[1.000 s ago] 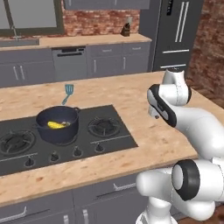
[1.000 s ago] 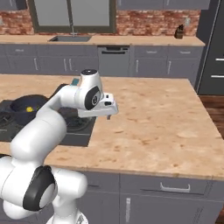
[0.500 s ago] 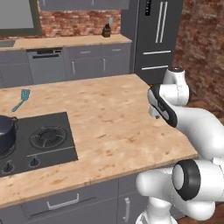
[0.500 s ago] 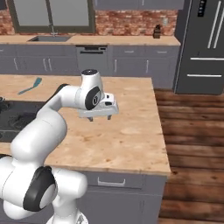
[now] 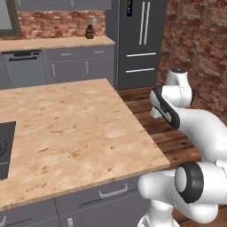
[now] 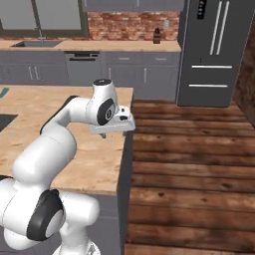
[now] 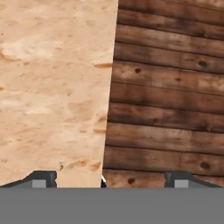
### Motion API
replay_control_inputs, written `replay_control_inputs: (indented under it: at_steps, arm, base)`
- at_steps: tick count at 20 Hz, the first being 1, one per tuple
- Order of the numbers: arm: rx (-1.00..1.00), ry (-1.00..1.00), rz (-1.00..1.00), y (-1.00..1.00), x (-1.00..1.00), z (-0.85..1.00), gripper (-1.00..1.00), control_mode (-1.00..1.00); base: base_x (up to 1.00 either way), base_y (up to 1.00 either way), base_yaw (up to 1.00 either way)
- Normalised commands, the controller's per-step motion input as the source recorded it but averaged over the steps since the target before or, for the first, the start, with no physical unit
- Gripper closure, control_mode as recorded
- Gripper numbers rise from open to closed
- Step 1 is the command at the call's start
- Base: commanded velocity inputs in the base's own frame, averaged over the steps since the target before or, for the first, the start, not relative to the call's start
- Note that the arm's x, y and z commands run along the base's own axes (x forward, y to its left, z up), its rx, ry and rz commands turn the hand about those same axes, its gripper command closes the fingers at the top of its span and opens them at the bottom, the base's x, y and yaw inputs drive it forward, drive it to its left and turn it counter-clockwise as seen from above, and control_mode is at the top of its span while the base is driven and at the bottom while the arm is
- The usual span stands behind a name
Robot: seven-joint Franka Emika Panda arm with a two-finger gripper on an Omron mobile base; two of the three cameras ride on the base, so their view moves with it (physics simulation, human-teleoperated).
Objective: Put the corn and mushroom in the pot. Retrieve the spatula and lightly stir the vegetables in the pot.
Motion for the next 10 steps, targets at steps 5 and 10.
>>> replay_control_inputs:
  at_steps: [5, 10]
  arm:
    - [0.00, 0.00, 0.00, 0.00, 0.00, 0.00, -1.00, 1.00]
    - [0.00, 0.00, 0.00, 0.00, 0.00, 0.00, -1.00, 1.00]
  base:
    - [0.17, -1.00, 0.00]
    - [0.27, -0.97, 0.00]
